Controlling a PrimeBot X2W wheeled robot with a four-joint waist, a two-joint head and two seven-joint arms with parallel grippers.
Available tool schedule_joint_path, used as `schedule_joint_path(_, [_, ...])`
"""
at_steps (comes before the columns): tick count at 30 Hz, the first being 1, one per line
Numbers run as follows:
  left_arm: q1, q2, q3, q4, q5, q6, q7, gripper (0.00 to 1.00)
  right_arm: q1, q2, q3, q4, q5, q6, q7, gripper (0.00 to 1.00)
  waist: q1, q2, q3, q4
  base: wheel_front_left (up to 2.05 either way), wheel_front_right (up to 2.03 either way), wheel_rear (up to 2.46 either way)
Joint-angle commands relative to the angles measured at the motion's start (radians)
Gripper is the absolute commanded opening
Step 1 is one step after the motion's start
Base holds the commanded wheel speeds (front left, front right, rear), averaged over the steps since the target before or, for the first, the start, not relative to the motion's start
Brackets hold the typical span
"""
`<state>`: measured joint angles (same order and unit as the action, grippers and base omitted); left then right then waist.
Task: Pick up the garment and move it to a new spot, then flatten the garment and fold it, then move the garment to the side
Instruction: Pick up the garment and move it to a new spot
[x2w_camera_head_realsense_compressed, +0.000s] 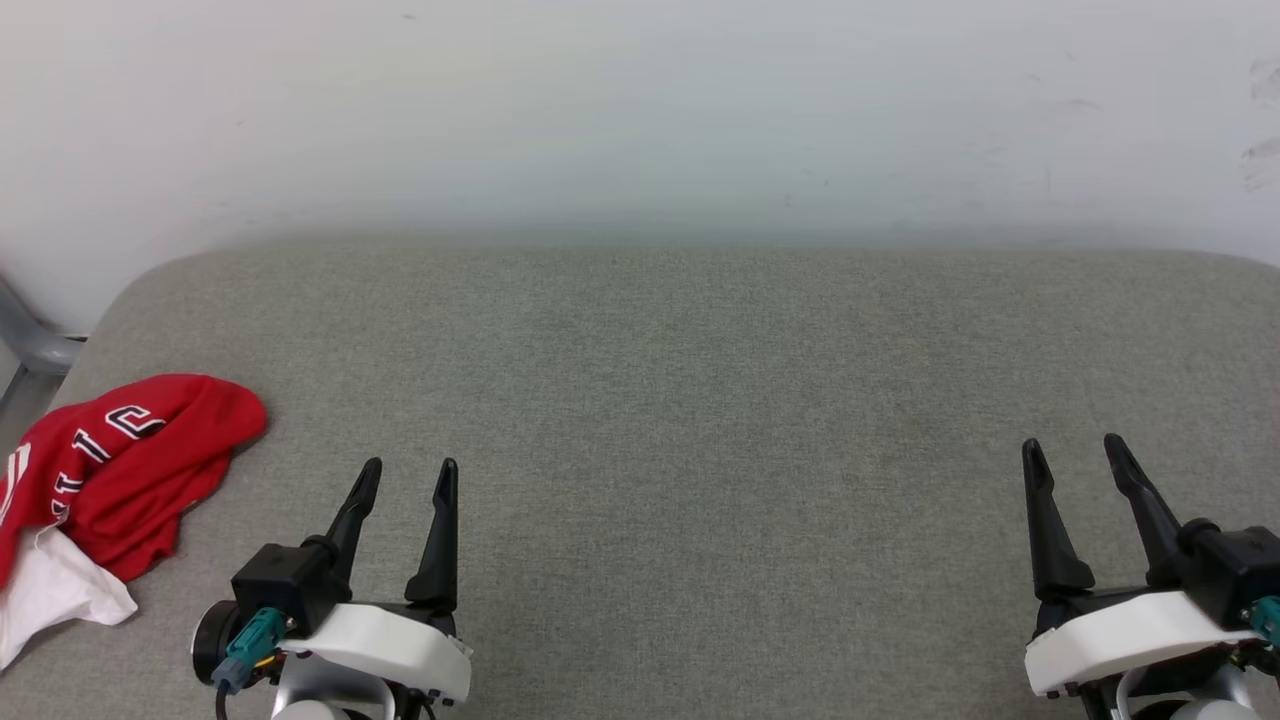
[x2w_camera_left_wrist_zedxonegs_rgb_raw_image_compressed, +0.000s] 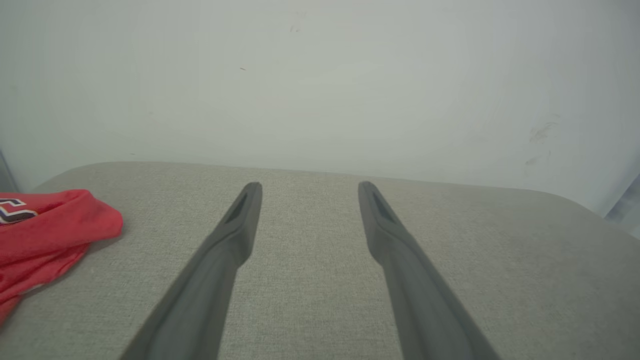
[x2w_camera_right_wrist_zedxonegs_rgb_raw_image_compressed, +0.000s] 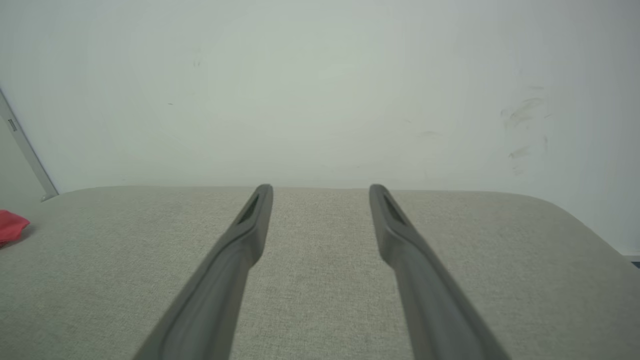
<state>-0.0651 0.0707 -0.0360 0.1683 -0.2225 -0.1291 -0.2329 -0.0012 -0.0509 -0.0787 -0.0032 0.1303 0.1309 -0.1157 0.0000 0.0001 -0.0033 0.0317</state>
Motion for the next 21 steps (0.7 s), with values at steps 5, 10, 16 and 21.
schedule_joint_path(5, [-0.017, -0.004, 0.004, 0.010, 0.027, -0.002, -0.015, 1.00, -0.005, 0.001, 0.000, -0.007, -0.037, 0.000, -0.014, 1.00, 0.0000, -0.0001, 0.002, 0.005, 0.00, 0.00, 0.00])
schedule_joint_path(10, [-0.025, -0.007, 0.010, 0.018, 0.046, -0.002, -0.024, 1.00, -0.006, 0.001, 0.010, -0.007, -0.065, 0.000, -0.021, 1.00, 0.0000, -0.0001, 0.004, 0.015, 0.00, 0.00, 0.00])
schedule_joint_path(16, [-0.039, -0.012, 0.029, 0.028, 0.063, -0.002, -0.035, 1.00, -0.020, 0.001, 0.033, -0.011, -0.107, 0.000, -0.026, 1.00, 0.0000, -0.0001, 0.010, 0.056, 0.00, 0.00, 0.00])
schedule_joint_path(21, [-0.044, -0.016, 0.054, 0.037, 0.044, 0.005, -0.033, 1.00, -0.034, 0.001, 0.056, -0.007, -0.102, 0.000, -0.027, 1.00, 0.0000, -0.0001, 0.016, 0.108, 0.00, 0.00, 0.00])
